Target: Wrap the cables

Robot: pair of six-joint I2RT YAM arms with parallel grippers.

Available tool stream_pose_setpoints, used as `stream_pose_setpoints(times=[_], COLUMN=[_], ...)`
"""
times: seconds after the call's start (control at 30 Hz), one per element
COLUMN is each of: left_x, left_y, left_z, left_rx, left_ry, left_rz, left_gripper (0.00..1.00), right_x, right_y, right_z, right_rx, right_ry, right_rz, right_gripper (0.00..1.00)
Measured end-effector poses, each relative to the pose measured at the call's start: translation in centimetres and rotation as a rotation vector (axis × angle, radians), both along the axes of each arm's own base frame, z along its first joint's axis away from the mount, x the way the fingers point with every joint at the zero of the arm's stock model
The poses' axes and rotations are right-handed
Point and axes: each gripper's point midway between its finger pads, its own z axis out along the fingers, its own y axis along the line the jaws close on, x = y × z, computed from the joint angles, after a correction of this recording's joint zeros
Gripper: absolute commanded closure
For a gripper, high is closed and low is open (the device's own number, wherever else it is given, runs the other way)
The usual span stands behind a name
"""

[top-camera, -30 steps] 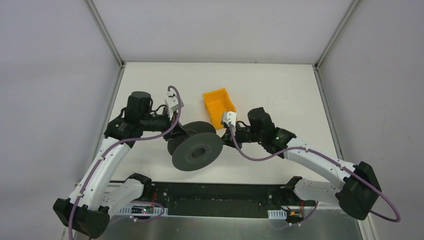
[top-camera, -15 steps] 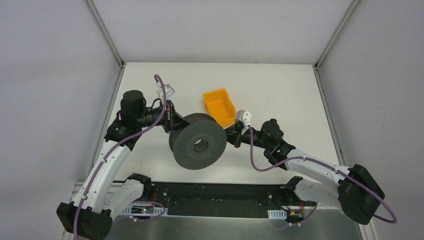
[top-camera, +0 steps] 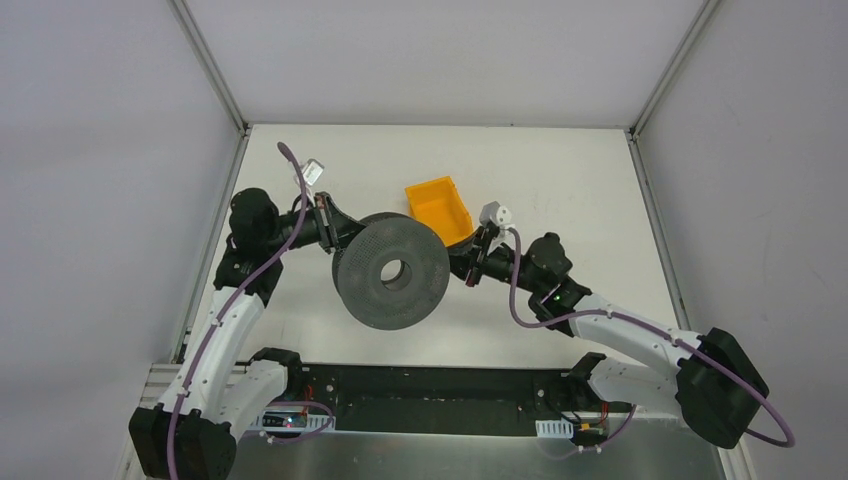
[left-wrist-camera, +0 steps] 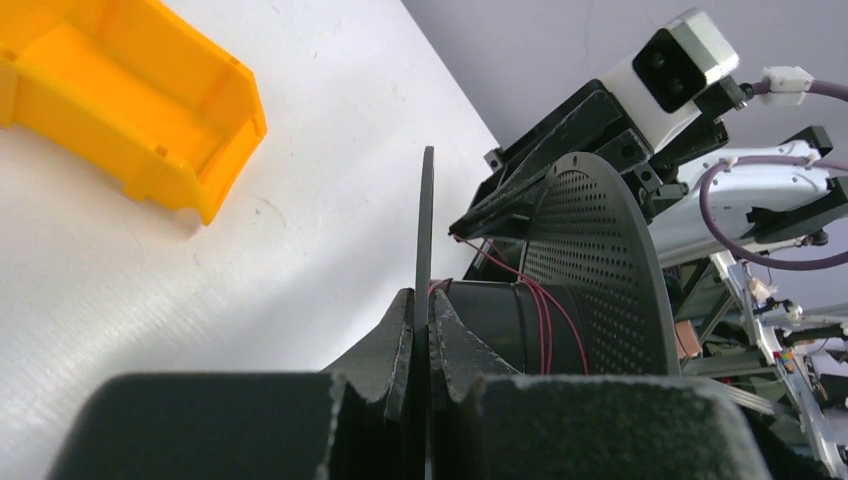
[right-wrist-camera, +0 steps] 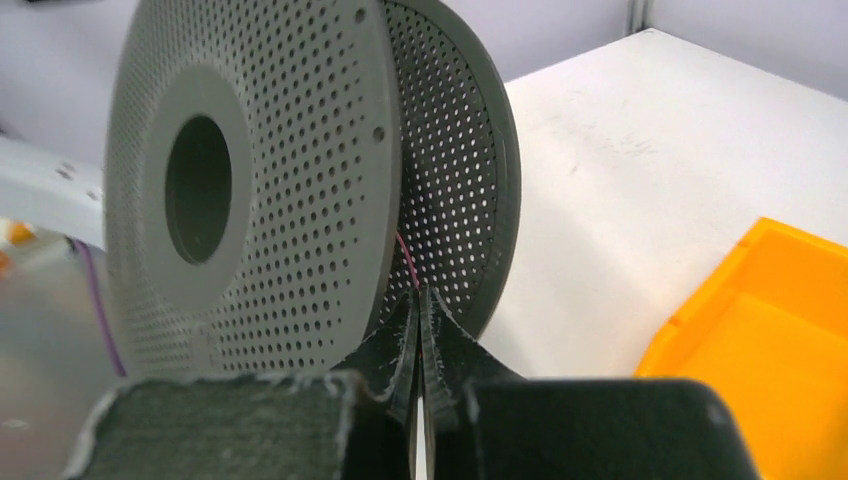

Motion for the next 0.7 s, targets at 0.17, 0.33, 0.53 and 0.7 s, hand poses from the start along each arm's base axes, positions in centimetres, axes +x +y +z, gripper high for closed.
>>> stream_pose_setpoints(times=[0.17, 0.33, 0.53, 0.7], left_x=[-0.2, -0.6, -0.6, -0.8], left_y=[0.1, 0.2, 0.3, 0.4], left_z=[1.9, 3.3, 2.7, 2.7], left_rx=[-0.021, -0.037, -0.053, -0.047], left_ry=[-0.092, -0.155, -0.134, -0.142], left_rz=[0.007, 0.016, 0.026, 0.032], left_gripper=[1.0, 1.0, 1.0, 1.0], right_x=[-0.2, -0.6, -0.8, -1.1], right_y=[0.6, 1.0, 1.3, 1.4], right_z=[2.3, 3.8, 3.3, 3.1], right_rx=[0.084, 0.144, 0.159, 0.177], right_ry=[0.134, 0.255, 0.378, 0.477], right_rz=[0.016, 0.04, 0.048, 0.055], right_gripper=[1.0, 1.0, 0.97, 0.95])
